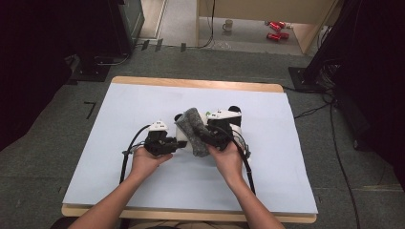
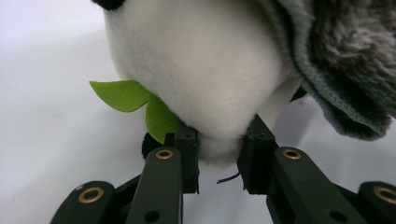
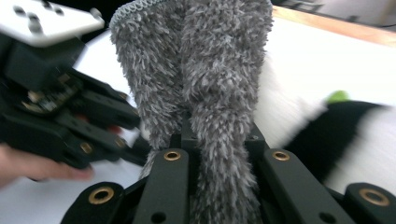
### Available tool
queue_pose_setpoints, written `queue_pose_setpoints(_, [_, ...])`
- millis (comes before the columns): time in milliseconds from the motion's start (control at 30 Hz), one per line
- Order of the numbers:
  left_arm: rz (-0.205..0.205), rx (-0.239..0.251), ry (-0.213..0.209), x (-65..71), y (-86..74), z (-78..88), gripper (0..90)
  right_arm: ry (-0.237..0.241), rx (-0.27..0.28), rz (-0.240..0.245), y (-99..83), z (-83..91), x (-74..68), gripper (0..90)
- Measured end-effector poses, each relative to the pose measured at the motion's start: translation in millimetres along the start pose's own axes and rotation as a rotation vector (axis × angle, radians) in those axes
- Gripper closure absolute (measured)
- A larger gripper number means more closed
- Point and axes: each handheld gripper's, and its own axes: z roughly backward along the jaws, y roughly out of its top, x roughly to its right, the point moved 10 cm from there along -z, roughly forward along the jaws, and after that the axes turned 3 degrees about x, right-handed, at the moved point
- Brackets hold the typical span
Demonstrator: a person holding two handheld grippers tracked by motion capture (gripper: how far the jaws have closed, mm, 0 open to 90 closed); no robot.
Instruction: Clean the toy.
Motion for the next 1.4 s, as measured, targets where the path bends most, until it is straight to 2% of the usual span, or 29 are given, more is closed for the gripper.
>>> queue_pose_setpoints(100, [0.024,0.011,-0.006,-4.1,1.8,-1.0,73.0,-0.045,-0.015,-0.007,-2.4,5.5,14.4,78.7])
queue_pose_setpoints(200, [0.012,0.01,-0.005,-5.1,3.5,-1.5,73.0,-0.042,-0.01,-0.05,-2.4,13.6,27.7,79.3])
queue_pose_setpoints(500, [0.013,-0.025,-0.013,-13.4,9.9,4.1,73.6,-0.056,0.024,-0.089,2.5,32.3,47.1,79.5])
queue_pose_setpoints(1033, [0.026,-0.008,-0.017,-12.9,10.0,2.4,73.0,-0.134,0.072,-0.183,-0.9,68.3,88.1,79.5])
queue_pose_setpoints(1067, [0.034,-0.005,-0.016,-13.4,9.6,2.2,72.9,-0.165,0.074,-0.198,-2.2,74.7,96.9,79.7])
queue_pose_setpoints(1133, [0.048,-0.004,-0.014,-14.3,9.1,2.2,72.4,-0.222,0.066,-0.177,-2.3,79.7,103.6,80.2])
queue_pose_setpoints(1200, [0.048,-0.004,-0.003,-14.7,8.3,2.9,72.2,-0.238,0.072,-0.173,3.2,86.0,103.3,80.3])
queue_pose_setpoints(1267, [0.034,0.002,0.005,-13.4,7.8,2.5,72.3,-0.22,0.098,-0.163,11.7,90.5,97.0,80.3])
queue_pose_setpoints(1400, [0.022,0.008,0.013,-11.6,6.2,3.2,72.3,-0.139,0.148,-0.146,32.2,91.2,71.5,80.3])
